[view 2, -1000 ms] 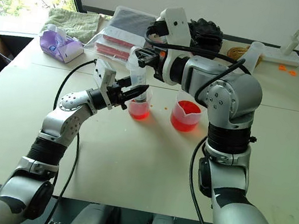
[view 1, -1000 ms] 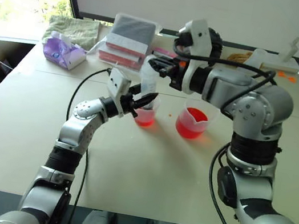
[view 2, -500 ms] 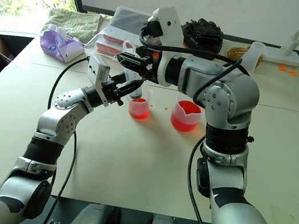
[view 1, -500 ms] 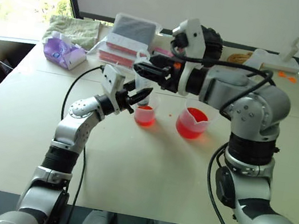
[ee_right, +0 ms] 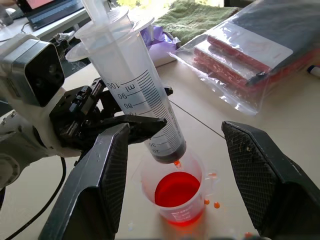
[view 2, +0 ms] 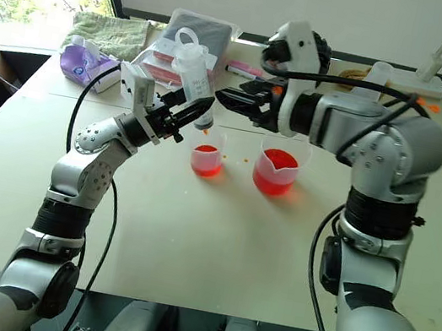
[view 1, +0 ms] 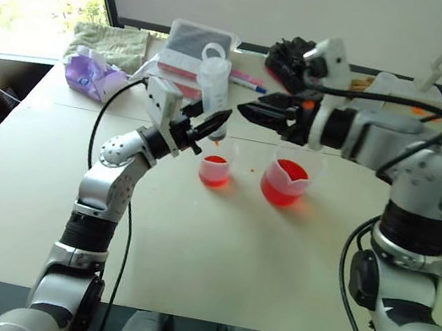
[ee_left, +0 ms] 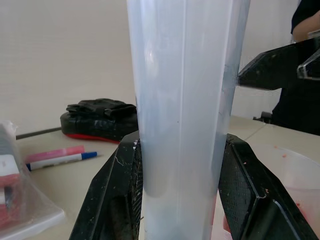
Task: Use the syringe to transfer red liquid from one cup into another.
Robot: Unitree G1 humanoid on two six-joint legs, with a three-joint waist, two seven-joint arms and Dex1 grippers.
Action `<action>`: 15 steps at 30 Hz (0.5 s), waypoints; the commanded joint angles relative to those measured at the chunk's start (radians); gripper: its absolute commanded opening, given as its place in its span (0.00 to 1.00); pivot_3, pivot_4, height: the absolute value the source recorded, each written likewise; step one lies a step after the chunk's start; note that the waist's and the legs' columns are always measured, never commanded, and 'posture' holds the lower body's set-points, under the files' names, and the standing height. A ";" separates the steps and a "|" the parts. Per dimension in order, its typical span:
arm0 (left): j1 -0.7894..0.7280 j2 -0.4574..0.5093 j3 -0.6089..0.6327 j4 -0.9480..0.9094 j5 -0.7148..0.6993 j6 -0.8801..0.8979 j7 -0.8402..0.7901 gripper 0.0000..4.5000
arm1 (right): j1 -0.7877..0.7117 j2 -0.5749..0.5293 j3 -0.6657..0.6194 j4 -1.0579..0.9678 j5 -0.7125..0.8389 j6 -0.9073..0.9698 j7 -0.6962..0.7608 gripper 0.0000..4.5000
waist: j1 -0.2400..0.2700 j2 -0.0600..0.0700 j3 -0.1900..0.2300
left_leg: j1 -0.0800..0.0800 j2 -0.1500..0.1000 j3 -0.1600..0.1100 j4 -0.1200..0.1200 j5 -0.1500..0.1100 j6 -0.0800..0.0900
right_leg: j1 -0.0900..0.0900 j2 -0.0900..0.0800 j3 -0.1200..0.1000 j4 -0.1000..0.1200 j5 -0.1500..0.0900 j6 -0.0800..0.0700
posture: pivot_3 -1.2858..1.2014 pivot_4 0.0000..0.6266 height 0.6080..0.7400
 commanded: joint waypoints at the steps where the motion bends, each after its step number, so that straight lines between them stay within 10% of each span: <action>1: -0.024 0.005 0.016 -0.035 -0.041 0.027 -0.006 0.35 | 0.005 -0.017 -0.068 -0.058 0.040 0.024 -0.013 0.67 | -0.004 0.000 0.000 | 0.000 0.000 0.000 0.000 0.000 0.000 | 0.000 0.000 0.000 0.000 0.000 0.000 | 0.52 0.24 1.00; 15: -0.212 0.081 0.222 0.042 -0.326 0.424 0.112 0.35 | 0.056 -0.048 -0.150 -0.083 0.073 0.061 -0.069 0.67 | -0.001 0.000 0.000 | 0.000 0.000 0.000 0.000 0.000 0.000 | 0.000 0.000 0.000 0.000 0.000 0.000 | 0.52 0.24 1.00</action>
